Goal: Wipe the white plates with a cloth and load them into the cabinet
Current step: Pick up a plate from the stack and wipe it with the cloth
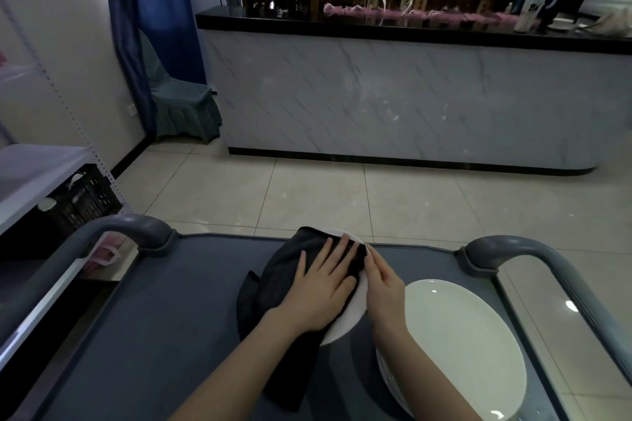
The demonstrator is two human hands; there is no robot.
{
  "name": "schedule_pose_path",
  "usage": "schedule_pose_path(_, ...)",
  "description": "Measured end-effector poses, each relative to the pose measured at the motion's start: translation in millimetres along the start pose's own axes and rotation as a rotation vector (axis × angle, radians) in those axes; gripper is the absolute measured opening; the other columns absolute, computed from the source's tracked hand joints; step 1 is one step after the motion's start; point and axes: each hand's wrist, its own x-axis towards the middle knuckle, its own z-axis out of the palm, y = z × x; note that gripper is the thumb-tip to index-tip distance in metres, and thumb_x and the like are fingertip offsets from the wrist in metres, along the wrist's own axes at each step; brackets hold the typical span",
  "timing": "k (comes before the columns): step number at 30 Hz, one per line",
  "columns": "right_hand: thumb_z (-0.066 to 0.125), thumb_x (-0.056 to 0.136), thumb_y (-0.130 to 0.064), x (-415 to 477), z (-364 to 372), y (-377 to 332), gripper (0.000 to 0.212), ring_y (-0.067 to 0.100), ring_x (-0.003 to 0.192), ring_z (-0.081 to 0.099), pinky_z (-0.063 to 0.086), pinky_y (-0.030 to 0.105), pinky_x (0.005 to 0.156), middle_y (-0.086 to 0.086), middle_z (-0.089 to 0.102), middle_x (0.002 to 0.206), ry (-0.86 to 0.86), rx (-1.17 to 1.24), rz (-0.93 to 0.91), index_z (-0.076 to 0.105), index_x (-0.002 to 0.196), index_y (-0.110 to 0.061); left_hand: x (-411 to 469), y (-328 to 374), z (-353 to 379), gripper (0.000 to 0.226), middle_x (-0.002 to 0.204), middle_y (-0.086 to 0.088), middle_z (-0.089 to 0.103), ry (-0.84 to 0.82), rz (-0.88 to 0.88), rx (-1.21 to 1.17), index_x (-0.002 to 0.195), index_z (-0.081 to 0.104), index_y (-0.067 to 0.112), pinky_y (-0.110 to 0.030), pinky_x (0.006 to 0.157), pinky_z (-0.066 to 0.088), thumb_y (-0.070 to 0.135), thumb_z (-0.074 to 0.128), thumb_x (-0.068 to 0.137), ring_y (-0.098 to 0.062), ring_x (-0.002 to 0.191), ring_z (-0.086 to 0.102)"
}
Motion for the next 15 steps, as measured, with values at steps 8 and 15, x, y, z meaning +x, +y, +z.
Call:
schedule_pose_path(8,0.053,0.099,-0.021,4,-15,-16,0.026,0.010,0.104,0.068,0.052,0.042,0.098,-0.014,0.075,0.105,0.036,0.026,-0.019,0.075,0.105,-0.033,-17,-23,-9,0.058,0.158,0.018,-0.025,0.061,-0.094,0.075,0.144,-0.022,0.046,-0.043,0.120,-0.013,0.048,0.018,0.102,-0.006,0.147,-0.022)
schedule_pose_path(15,0.052,0.099,-0.022,12,-19,-12,0.023,0.016,0.113,0.064,0.048,0.043,0.104,-0.008,0.072,0.112,0.172,0.085,-0.016,0.072,0.111,-0.026,-53,10,2,0.060,0.160,0.027,-0.003,0.079,0.015,-0.111,0.149,-0.011,0.050,-0.036,0.123,-0.001,0.045,0.021,0.098,0.005,0.147,-0.009)
